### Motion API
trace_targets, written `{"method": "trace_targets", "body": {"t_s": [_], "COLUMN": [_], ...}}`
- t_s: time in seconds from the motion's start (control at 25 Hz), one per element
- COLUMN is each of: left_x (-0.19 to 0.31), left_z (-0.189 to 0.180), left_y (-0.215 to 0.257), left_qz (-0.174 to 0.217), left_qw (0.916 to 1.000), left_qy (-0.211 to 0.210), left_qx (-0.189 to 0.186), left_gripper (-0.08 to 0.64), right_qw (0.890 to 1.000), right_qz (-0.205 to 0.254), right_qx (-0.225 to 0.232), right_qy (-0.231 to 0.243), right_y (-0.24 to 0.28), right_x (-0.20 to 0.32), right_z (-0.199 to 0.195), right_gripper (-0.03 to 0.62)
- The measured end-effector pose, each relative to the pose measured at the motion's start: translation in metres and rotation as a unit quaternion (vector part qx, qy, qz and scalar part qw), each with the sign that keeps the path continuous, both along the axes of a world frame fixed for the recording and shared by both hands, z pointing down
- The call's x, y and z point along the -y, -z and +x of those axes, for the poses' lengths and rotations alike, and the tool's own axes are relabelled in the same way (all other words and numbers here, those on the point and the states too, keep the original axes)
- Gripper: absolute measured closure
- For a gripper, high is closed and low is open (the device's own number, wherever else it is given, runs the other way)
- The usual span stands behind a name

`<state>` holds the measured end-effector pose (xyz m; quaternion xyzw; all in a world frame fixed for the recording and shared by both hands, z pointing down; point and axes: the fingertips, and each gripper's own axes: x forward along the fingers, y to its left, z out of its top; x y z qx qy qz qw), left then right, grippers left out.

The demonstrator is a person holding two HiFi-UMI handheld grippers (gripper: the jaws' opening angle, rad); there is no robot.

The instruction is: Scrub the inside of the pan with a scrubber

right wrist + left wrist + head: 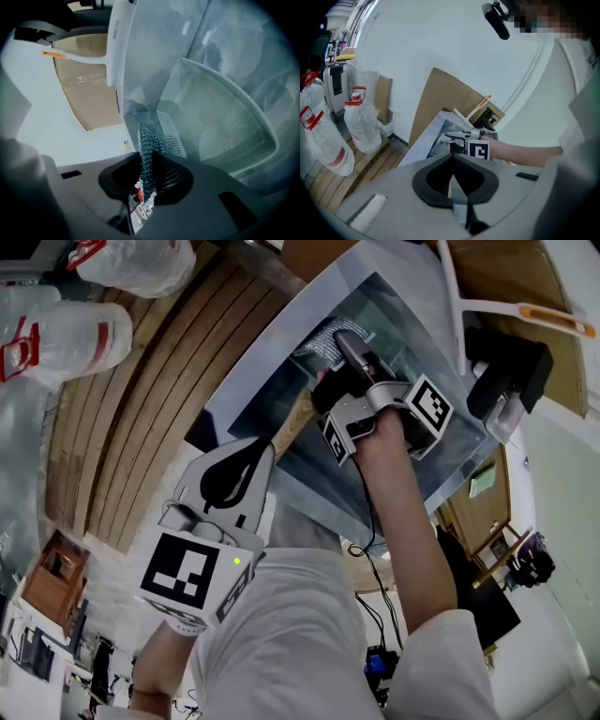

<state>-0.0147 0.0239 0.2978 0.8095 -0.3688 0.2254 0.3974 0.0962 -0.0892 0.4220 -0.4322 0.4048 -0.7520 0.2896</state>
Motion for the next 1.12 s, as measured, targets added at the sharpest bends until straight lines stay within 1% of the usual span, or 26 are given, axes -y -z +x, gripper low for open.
{"method": "trace_targets", "body": {"t_s": [0.24, 0.36, 0.56, 0.64, 0.8, 0.92, 0.96, 1.04, 1.12], "left_x": [0.0, -0.002, -0.004, -0.005, -0.009, -0.012, -0.012, -0.011, -0.011], "left_z": [-0.002, -0.002, -0.004, -0.004, -0.007, -0.013, -0.014, -0.016, -0.016], "left_y": [0.019, 0.034, 0.055, 0.065, 0.083, 0.094, 0.096, 0.101, 0.106], "left_qz": [0.016, 0.027, 0.049, 0.057, 0.072, 0.08, 0.081, 0.085, 0.091], "left_qw": [0.9999, 0.9996, 0.9987, 0.9981, 0.997, 0.9965, 0.9964, 0.9962, 0.9957], "left_qy": [-0.004, -0.005, -0.015, -0.021, -0.027, -0.024, -0.021, -0.015, -0.01], "left_qx": [0.002, 0.002, 0.005, 0.007, 0.011, 0.013, 0.014, 0.015, 0.014], "left_gripper": [0.555, 0.555, 0.555, 0.555, 0.555, 0.555, 0.555, 0.555, 0.555], "right_qw": [0.999, 0.997, 0.988, 0.982, 0.964, 0.957, 0.954, 0.941, 0.922], "right_qz": [-0.007, 0.004, 0.027, 0.039, 0.065, 0.054, 0.054, 0.069, 0.094], "right_qx": [-0.043, -0.071, -0.127, -0.159, -0.225, -0.248, -0.259, -0.29, -0.329], "right_qy": [0.024, 0.043, 0.08, 0.097, 0.129, 0.139, 0.145, 0.162, 0.184], "right_y": [0.011, 0.025, 0.056, 0.073, 0.111, 0.136, 0.144, 0.164, 0.184], "right_x": [-0.018, -0.03, -0.048, -0.055, -0.071, -0.087, -0.091, -0.095, -0.098], "right_z": [0.012, 0.018, 0.02, 0.022, 0.033, 0.04, 0.042, 0.044, 0.045], "right_gripper": [0.534, 0.534, 0.534, 0.534, 0.534, 0.534, 0.534, 0.534, 0.534]}}
